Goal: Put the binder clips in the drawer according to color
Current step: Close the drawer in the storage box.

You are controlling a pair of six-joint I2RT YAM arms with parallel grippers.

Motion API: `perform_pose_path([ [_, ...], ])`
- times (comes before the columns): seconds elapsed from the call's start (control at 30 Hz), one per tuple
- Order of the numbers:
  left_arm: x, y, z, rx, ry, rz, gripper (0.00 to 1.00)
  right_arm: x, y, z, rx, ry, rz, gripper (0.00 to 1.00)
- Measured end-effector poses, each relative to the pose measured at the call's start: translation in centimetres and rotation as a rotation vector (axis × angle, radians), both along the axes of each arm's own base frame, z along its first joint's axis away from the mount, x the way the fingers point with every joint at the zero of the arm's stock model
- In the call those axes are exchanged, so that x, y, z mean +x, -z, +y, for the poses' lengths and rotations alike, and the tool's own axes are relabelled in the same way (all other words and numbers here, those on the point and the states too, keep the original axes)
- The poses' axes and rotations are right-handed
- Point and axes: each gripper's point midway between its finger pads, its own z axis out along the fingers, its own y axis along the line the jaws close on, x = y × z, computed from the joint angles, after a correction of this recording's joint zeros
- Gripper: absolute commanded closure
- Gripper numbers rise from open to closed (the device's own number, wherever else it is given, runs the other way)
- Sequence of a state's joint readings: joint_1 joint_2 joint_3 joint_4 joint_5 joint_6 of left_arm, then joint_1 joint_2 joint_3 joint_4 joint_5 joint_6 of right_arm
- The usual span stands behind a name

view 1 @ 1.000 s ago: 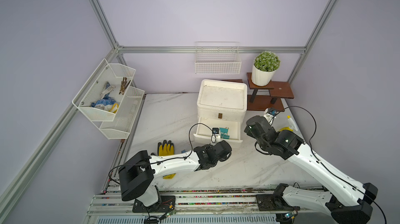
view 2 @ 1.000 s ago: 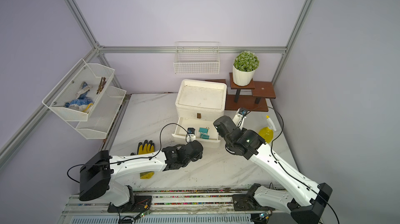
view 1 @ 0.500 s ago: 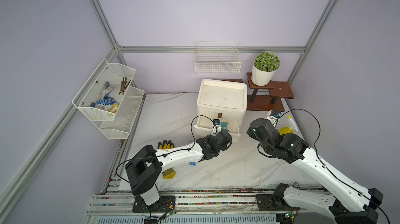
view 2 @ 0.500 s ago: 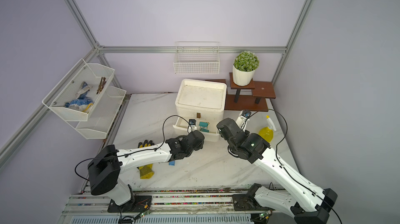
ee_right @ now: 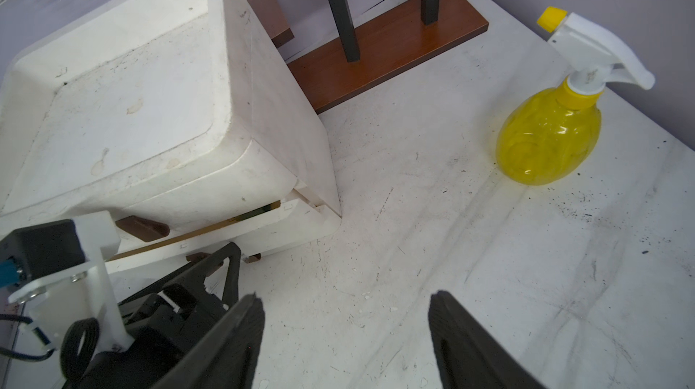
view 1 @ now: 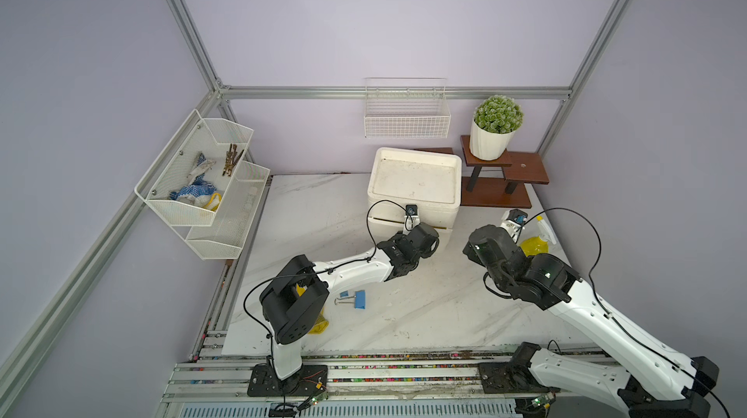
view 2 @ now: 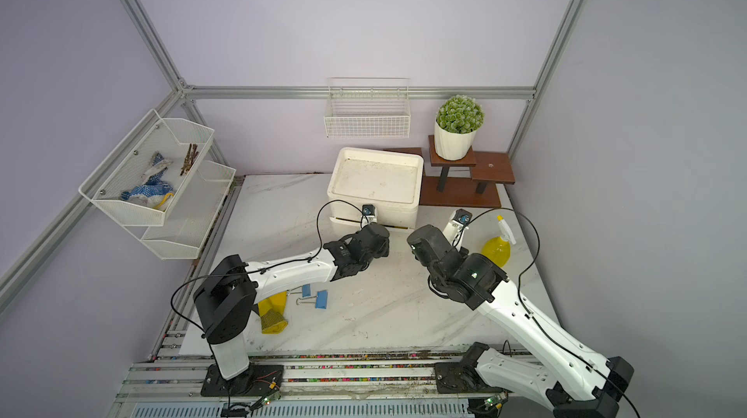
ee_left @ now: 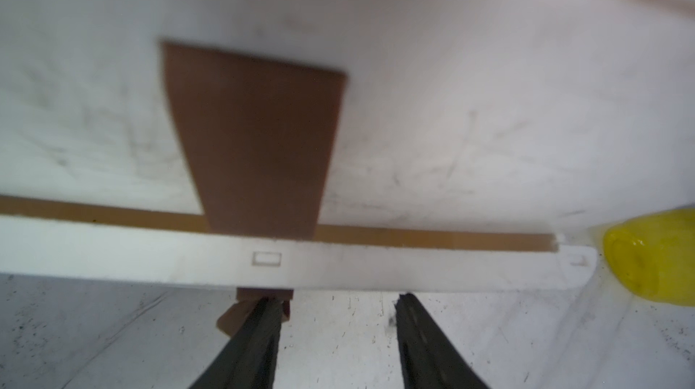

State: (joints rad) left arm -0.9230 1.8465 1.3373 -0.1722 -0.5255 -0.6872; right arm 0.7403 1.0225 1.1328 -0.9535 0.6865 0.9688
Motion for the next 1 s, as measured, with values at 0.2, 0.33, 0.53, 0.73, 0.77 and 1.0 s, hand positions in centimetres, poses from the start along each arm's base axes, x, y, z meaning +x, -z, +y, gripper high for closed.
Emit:
perform_pose_path([
  [0.2, 0.5, -0.1, -0.4, 0.001, -0.009, -0.008, 0.42, -0.1, 0.5, -0.1, 0.007, 0.007, 0.008, 0.25],
  [0.33, 0.7, 0.0, -0.6, 0.004, -0.015, -0.014, 0.42, -0.1, 0.5, 0.0, 0.01, 0.007, 0.009, 0.25],
  [0.53, 0.8, 0.0, -0.6, -0.007, -0.02, -0.027, 0.48, -0.1, 0.5, 0.0, 0.012, 0.006, 0.01, 0.25],
  [0.73, 0.9, 0.6, -0.3, -0.018, -0.032, -0.033, 0.53, -0.3, 1.2, 0.1, 0.013, 0.001, 0.025, 0.25],
  [0.77, 1.0, 0.6, -0.3, -0.02, -0.033, -0.035, 0.54, -0.3, 1.3, 0.1, 0.013, -0.001, 0.028, 0.25],
  [1.0, 1.2, 0.5, -0.3, -0.023, -0.034, -0.048, 0.54, -0.3, 1.5, 0.1, 0.011, -0.003, 0.034, 0.25],
])
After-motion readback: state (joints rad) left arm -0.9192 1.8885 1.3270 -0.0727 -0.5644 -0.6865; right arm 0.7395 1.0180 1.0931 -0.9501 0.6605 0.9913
